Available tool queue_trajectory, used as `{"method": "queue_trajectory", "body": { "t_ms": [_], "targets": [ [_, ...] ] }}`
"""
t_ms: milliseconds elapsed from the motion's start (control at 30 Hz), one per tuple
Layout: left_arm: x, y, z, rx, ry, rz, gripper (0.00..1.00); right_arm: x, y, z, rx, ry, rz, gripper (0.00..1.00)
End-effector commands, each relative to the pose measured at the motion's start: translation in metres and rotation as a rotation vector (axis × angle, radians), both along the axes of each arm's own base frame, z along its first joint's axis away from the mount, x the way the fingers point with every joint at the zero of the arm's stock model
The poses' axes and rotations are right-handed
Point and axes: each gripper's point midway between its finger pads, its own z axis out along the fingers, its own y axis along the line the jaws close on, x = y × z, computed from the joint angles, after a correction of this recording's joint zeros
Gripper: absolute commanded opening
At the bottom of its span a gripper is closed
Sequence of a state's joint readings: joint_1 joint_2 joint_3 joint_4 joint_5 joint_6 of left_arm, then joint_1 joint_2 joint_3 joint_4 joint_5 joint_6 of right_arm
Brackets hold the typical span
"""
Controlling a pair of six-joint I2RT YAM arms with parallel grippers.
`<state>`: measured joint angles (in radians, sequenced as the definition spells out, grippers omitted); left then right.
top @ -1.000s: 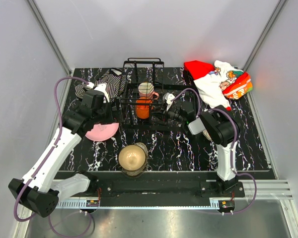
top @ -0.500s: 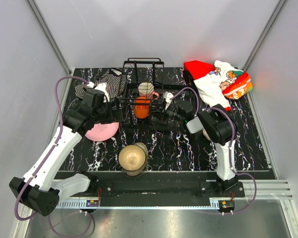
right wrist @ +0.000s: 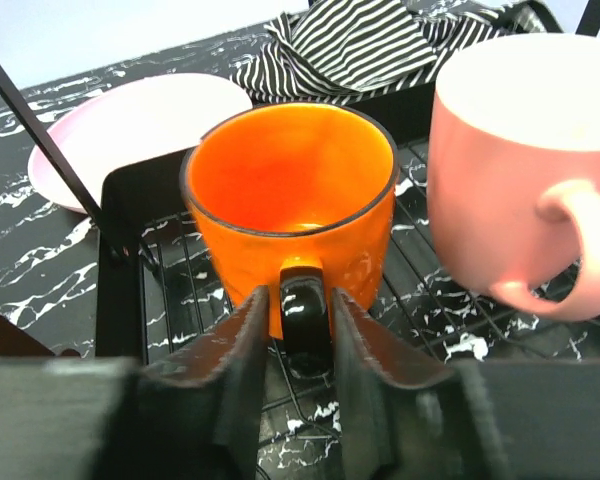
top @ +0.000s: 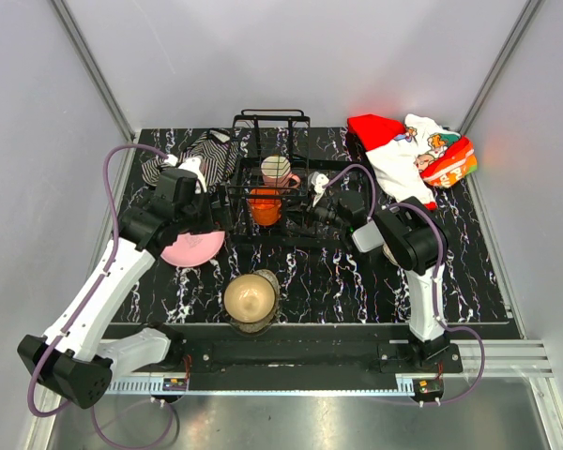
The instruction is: Load the mixed dishes into the dish rack
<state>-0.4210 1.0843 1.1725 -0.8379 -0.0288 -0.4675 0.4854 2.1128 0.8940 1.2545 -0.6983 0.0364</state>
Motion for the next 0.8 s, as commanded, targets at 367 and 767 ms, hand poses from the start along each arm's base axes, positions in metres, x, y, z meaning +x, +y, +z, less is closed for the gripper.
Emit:
{"method": "queue_trajectory", "body": {
  "t_ms": [367,767],
  "targets": [
    [0.005,-0.003,0.027,-0.03,-0.063,-0.016,0.99,0.005,-0.002,0.066,0.154,-0.226,-0.062,0.54],
    [0.0,0.004,0.038,-0.04,-0.104,0.01,0.99,-0.007,-0.035,0.1,0.2,-0.225,-0.183,0.69]
  ]
}}
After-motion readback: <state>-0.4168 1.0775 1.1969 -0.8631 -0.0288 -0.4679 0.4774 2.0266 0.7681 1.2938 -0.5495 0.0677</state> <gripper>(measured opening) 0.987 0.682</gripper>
